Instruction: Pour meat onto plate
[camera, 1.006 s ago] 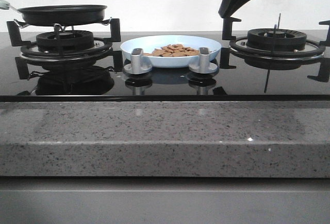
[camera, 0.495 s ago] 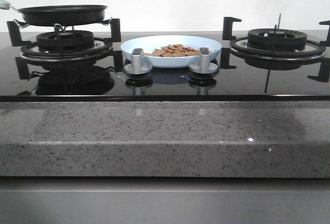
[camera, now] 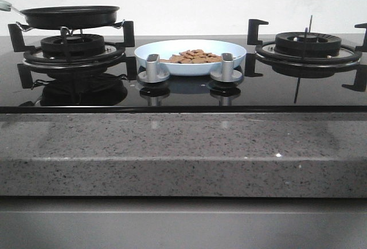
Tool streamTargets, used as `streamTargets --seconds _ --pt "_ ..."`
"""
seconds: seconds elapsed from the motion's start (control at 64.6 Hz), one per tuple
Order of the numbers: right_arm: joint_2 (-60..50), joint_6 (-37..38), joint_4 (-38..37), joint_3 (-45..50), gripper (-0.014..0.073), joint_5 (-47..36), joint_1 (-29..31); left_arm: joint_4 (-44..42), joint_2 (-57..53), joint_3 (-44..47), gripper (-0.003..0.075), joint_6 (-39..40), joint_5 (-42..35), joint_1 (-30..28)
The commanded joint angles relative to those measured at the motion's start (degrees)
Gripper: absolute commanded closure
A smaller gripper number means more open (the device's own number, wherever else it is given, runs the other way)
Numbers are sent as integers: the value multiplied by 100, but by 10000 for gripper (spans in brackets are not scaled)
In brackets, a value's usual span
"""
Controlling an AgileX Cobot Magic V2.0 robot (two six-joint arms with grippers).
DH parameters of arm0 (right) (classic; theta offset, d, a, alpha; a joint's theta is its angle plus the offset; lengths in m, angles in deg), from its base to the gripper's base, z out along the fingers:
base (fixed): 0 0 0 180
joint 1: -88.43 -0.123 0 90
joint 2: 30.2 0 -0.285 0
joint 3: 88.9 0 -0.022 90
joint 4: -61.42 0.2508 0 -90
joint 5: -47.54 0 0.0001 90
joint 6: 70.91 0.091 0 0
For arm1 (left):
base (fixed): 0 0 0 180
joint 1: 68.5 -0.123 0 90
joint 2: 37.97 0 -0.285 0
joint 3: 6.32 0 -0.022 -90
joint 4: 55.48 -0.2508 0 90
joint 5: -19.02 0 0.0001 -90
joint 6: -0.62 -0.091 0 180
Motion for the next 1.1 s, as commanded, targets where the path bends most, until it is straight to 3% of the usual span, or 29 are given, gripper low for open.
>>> streamTargets --seconds 0.0,0.263,1.083 --pt "-579 -73 -31 207 654 -576 28 144 43 -172 741 68 -451 42" --pt "-1598 -73 -31 639 654 -562 28 245 43 -172 741 68 -451 42" --pt "-1604 -73 -31 647 654 -534 28 46 43 -59 741 81 -477 42"
